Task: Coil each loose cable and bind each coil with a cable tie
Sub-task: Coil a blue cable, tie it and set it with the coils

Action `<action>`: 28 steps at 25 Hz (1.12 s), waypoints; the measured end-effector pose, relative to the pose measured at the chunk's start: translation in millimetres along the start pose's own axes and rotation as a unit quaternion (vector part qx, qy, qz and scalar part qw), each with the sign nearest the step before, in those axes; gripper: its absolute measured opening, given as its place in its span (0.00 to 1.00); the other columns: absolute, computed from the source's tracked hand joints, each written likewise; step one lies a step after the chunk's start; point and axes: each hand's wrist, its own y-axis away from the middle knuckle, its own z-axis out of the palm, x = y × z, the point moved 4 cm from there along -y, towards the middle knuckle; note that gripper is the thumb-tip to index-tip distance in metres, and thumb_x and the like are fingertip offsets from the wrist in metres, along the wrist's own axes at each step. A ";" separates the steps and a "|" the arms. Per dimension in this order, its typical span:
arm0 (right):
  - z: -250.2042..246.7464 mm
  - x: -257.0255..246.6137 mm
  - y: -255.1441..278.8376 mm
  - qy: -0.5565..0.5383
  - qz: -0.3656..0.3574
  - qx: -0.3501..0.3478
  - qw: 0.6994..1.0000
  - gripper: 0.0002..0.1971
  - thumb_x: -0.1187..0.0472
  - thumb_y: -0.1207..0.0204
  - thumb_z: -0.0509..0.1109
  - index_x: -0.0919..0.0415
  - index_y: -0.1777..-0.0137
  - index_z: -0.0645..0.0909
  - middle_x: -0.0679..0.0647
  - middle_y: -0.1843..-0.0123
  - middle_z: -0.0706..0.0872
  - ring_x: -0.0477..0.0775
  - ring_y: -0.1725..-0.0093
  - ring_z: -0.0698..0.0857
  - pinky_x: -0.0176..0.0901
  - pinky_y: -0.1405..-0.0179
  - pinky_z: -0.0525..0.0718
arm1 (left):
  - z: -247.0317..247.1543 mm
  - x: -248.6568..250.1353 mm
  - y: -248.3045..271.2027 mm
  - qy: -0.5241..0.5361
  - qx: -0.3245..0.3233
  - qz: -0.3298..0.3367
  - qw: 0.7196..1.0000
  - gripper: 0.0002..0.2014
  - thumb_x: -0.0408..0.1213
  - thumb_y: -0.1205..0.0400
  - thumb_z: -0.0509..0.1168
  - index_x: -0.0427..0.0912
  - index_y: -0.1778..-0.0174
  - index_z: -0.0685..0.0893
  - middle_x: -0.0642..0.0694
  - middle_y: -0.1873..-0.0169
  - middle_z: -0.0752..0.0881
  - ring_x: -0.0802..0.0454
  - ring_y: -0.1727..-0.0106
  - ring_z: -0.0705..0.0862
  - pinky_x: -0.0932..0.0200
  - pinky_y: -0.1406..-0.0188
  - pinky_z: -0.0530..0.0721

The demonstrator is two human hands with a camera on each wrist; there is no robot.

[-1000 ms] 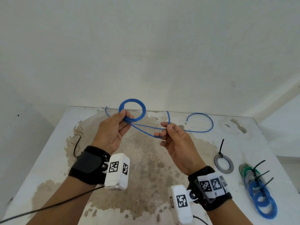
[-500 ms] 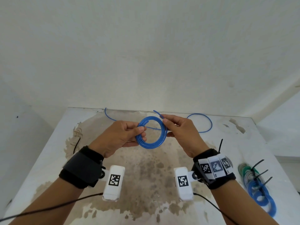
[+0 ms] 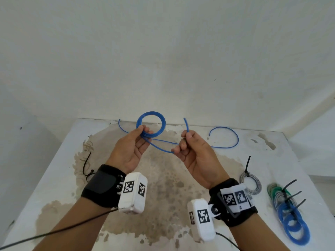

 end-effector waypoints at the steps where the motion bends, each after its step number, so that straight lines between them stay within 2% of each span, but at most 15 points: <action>1: 1.9 4.4 2.5 0.013 0.000 -0.003 1.000 0.08 0.56 0.19 0.63 0.61 0.49 0.78 0.52 0.67 0.80 0.51 0.63 0.87 0.42 0.48 0.89 | -0.6 1.4 -3.3 0.011 0.012 0.002 1.000 0.07 0.38 0.12 0.63 0.42 0.51 0.86 0.48 0.56 0.89 0.58 0.55 0.92 0.64 0.58 0.89; 4: 6.4 14.7 8.8 0.019 0.001 -0.002 1.000 0.08 0.57 0.18 0.63 0.61 0.49 0.78 0.51 0.69 0.79 0.50 0.64 0.86 0.42 0.46 0.88 | -0.4 7.6 -11.5 0.023 0.043 0.013 0.999 0.08 0.38 0.12 0.64 0.41 0.53 0.86 0.48 0.57 0.90 0.57 0.56 0.91 0.64 0.59 0.90; 8: 7.2 18.7 14.8 0.009 -0.014 -0.001 1.000 0.07 0.58 0.19 0.63 0.62 0.49 0.77 0.51 0.70 0.78 0.51 0.64 0.86 0.44 0.41 0.88 | 2.7 17.4 -14.5 0.034 0.072 0.030 0.996 0.09 0.37 0.12 0.64 0.42 0.56 0.86 0.52 0.67 0.91 0.57 0.56 0.90 0.64 0.58 0.88; 10: 3.6 17.0 17.4 0.002 -0.022 0.006 1.000 0.07 0.58 0.19 0.63 0.62 0.49 0.77 0.51 0.70 0.79 0.51 0.64 0.86 0.45 0.40 0.88 | 2.0 18.7 -15.1 0.033 0.074 0.026 0.996 0.09 0.37 0.12 0.64 0.41 0.55 0.86 0.52 0.67 0.91 0.56 0.55 0.90 0.63 0.57 0.89; 12: -4.0 11.5 17.1 0.001 -0.033 0.032 0.999 0.08 0.58 0.18 0.63 0.62 0.48 0.78 0.51 0.69 0.79 0.50 0.65 0.86 0.44 0.44 0.89 | 3.6 17.5 -12.1 0.013 0.047 0.023 0.999 0.08 0.37 0.12 0.64 0.41 0.53 0.87 0.51 0.63 0.91 0.56 0.54 0.90 0.63 0.57 0.89; 14: -17.3 1.5 11.1 0.024 -0.043 0.081 0.996 0.10 0.59 0.14 0.61 0.62 0.43 0.81 0.51 0.66 0.81 0.48 0.67 0.85 0.43 0.51 0.90 | 8.1 14.6 -5.3 -0.053 -0.011 0.027 0.998 0.09 0.38 0.11 0.62 0.42 0.50 0.87 0.51 0.60 0.92 0.57 0.53 0.91 0.64 0.53 0.89; 17: -37.3 -16.0 -4.2 0.056 -0.048 0.145 0.987 0.13 0.60 0.10 0.61 0.63 0.33 0.83 0.50 0.61 0.81 0.46 0.66 0.84 0.39 0.59 0.88 | 15.1 8.8 10.3 -0.174 -0.083 0.029 0.981 0.09 0.38 0.12 0.63 0.41 0.46 0.88 0.48 0.56 0.92 0.55 0.50 0.92 0.62 0.49 0.90; 19: -42.7 -25.1 -13.3 0.072 -0.054 0.165 0.982 0.13 0.61 0.11 0.63 0.63 0.33 0.84 0.50 0.61 0.80 0.46 0.64 0.84 0.37 0.61 0.87 | 18.0 5.6 18.8 -0.239 -0.107 0.026 0.965 0.09 0.38 0.13 0.64 0.39 0.45 0.88 0.47 0.55 0.92 0.53 0.50 0.92 0.62 0.50 0.90; 22: -38.0 -29.8 -22.6 0.112 -0.060 0.158 0.979 0.11 0.63 0.13 0.66 0.61 0.34 0.85 0.52 0.60 0.83 0.46 0.61 0.86 0.38 0.62 0.87 | 21.2 3.1 28.0 -0.299 -0.134 0.012 0.945 0.09 0.38 0.13 0.65 0.39 0.45 0.89 0.45 0.56 0.92 0.52 0.51 0.92 0.62 0.52 0.89; 26: -28.6 -28.7 -26.6 0.182 -0.056 0.134 0.973 0.12 0.63 0.14 0.68 0.60 0.33 0.85 0.52 0.56 0.88 0.46 0.56 0.89 0.38 0.60 0.88 | 23.3 6.4 32.7 -0.344 -0.162 0.001 0.925 0.11 0.39 0.13 0.65 0.36 0.42 0.88 0.45 0.56 0.92 0.50 0.50 0.92 0.56 0.43 0.89; 28: -23.8 -27.3 -26.4 0.212 -0.051 0.115 0.969 0.11 0.63 0.14 0.68 0.59 0.34 0.86 0.52 0.56 0.88 0.46 0.55 0.89 0.38 0.58 0.88 | 23.2 7.9 33.4 -0.360 -0.172 -0.007 0.917 0.12 0.39 0.13 0.65 0.36 0.41 0.88 0.46 0.58 0.92 0.51 0.51 0.92 0.55 0.41 0.89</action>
